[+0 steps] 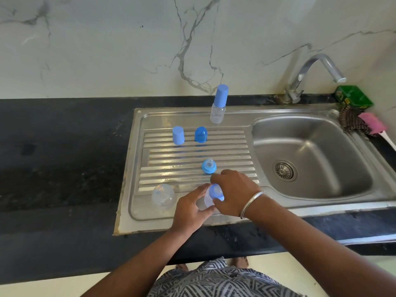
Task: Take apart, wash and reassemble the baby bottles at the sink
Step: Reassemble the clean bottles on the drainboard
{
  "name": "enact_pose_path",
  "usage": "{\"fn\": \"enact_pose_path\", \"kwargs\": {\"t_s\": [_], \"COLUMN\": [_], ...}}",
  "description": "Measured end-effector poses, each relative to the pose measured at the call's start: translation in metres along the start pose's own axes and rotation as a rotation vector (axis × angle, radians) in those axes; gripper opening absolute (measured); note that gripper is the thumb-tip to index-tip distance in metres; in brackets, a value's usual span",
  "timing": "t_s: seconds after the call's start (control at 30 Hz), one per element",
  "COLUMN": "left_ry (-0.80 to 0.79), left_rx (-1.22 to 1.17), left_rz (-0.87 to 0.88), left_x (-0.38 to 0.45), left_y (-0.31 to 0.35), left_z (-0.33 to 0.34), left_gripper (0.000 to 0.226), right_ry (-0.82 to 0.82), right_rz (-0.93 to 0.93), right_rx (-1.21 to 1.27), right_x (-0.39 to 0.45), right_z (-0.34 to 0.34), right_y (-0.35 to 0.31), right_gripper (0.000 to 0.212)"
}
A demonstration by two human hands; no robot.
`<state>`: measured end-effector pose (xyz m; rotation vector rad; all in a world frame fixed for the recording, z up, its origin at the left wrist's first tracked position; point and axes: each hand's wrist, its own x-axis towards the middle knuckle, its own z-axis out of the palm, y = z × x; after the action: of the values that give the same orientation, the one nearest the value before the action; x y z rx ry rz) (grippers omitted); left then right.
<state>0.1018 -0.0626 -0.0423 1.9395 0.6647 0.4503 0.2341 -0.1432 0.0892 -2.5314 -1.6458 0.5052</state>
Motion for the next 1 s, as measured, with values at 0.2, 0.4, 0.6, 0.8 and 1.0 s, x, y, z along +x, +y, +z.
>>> {"fn": "enact_pose_path", "kwargs": {"t_s": [0.2,0.4,0.6,0.8,1.0], "left_ry": [-0.034,0.007,-0.025,0.041,0.049], "left_rx": [0.015,-0.002,0.011,0.035,-0.014], "left_rz": [0.011,0.008,0.056,0.069,0.116], "left_x": [0.002,-0.001,0.000,-0.004,-0.008], "left_y": [0.000,0.000,0.003,0.001,0.013], "left_z": [0.000,-0.001,0.000,0.000,-0.004], "left_gripper": [0.062,0.072,0.066,0.066,0.061], "right_ry": [0.047,0.011,0.017,-0.017,-0.015], "right_rz": [0.123,-0.041,0.049,-0.096,-0.047], "right_rx": [-0.033,0.013,-0.024,0.007,0.000], "right_x": [0.000,-0.003,0.005,0.003,0.010], "right_z": [0.001,-0.005,0.002,0.004,0.010], "right_y": [-0.003,0.001,0.005,0.010,0.011], "right_gripper": [0.043,0.028,0.038,0.025,0.028]}}
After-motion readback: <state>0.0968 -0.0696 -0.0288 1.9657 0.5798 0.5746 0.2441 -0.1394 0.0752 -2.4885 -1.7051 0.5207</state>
